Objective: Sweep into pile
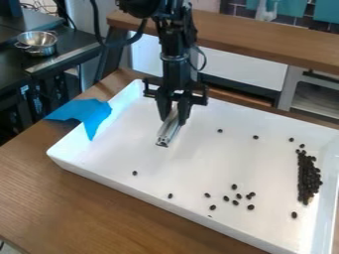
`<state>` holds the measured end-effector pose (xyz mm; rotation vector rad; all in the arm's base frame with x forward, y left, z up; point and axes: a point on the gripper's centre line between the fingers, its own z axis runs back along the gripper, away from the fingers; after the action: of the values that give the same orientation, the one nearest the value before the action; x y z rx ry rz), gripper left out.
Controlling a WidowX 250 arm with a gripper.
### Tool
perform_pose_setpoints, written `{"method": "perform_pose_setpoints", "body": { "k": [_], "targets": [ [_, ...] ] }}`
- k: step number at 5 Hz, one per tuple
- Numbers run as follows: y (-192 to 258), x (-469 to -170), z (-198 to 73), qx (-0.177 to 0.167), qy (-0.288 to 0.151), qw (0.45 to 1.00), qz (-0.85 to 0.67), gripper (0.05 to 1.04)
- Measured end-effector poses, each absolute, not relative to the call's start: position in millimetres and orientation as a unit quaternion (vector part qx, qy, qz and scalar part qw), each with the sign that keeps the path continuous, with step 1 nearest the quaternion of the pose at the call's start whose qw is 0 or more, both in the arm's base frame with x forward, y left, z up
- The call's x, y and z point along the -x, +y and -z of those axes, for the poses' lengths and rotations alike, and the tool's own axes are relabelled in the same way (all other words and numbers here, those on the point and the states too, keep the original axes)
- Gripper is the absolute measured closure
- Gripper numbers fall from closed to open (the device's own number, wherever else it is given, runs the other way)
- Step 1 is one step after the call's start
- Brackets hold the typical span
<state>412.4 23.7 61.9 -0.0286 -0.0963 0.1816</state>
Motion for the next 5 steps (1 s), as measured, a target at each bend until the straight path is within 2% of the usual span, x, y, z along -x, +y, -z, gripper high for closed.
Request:
{"method": "perform_pose_setpoints", "body": {
  "k": [1, 2, 3, 5],
  "targets": [
    [39.7, -402.8, -48.0, -0.042, -0.038, 0.997, -0.045, 0.721],
    [46.5, -393.4, -36.9, -0.068, -0.024, 0.997, -0.014, 0.721],
    [51.7, -384.8, -26.3, -0.086, -0.017, 0.996, 0.01, 0.721],
    [49.6, -366.2, -26.4, -0.084, -0.017, 0.995, 0.041, 0.721]
  ]
}}
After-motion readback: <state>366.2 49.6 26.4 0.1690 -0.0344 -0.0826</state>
